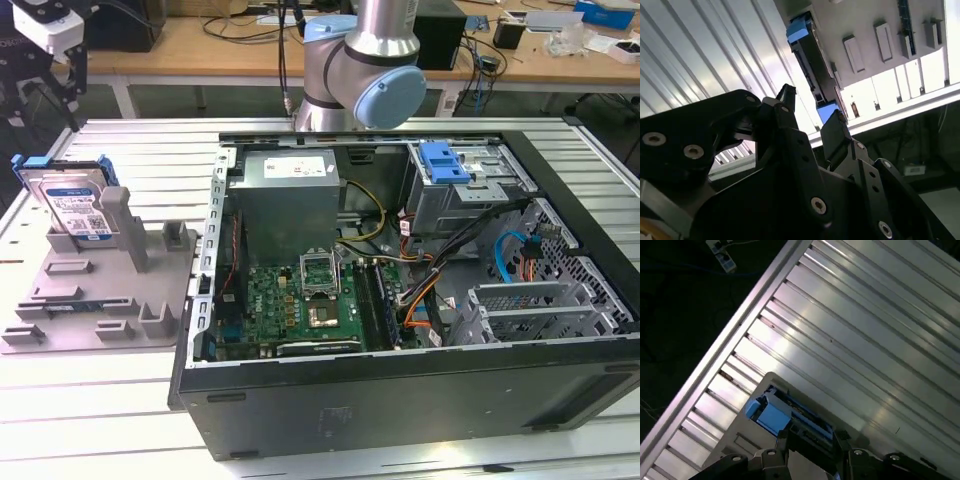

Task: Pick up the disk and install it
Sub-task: 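Pick up the disk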

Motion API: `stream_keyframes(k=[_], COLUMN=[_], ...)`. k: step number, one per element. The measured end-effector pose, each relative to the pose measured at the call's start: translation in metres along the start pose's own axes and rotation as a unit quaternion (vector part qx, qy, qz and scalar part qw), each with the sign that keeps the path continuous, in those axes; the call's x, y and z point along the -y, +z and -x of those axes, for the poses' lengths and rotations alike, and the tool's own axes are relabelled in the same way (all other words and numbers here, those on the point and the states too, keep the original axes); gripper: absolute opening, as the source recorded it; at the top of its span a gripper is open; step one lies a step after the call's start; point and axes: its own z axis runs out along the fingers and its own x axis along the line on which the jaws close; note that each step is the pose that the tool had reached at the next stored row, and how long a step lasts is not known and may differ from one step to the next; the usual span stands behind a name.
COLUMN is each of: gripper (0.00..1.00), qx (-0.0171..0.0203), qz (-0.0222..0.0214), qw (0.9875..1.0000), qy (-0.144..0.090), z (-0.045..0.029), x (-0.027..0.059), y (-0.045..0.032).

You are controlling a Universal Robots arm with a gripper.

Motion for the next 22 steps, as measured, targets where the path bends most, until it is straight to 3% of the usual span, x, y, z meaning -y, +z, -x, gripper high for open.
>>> stream_keyframes(k=[2, 6, 11, 12, 14, 15, 17, 18, 20, 22], gripper=[0.48, 0.48, 0.48, 0.48, 0.48, 0.48, 0.48, 0.48, 0.48, 0.48], qx=[-0.0009, -0.0031, -0.0056, -0.0064, -0.0076, -0.0089, -0.0104, -0.0117, -0.0133, -0.016], qz=[0.0003, 0.0009, 0.0013, 0.0013, 0.0011, 0.0009, 0.0005, 0.0, -0.0005, -0.0015], qw=[0.9998, 0.997, 0.991, 0.9887, 0.9853, 0.9817, 0.9773, 0.9737, 0.9688, 0.9603], qy=[-0.021, -0.077, -0.134, -0.15, -0.17, -0.19, -0.212, -0.228, -0.247, -0.278], z=[0.0, 0.0, 0.0, 0.0, 0.0, 0.0, 0.0, 0.0, 0.0, 0.0], x=[0.0, 0.0, 0.0, 0.0001, 0.0, 0.0, 0.0, 0.0, 0.0, 0.0], y=[0.0001, 0.0003, 0.0003, 0.0003, 0.0003, 0.0003, 0.0003, 0.0004, 0.0003, 0.0003])
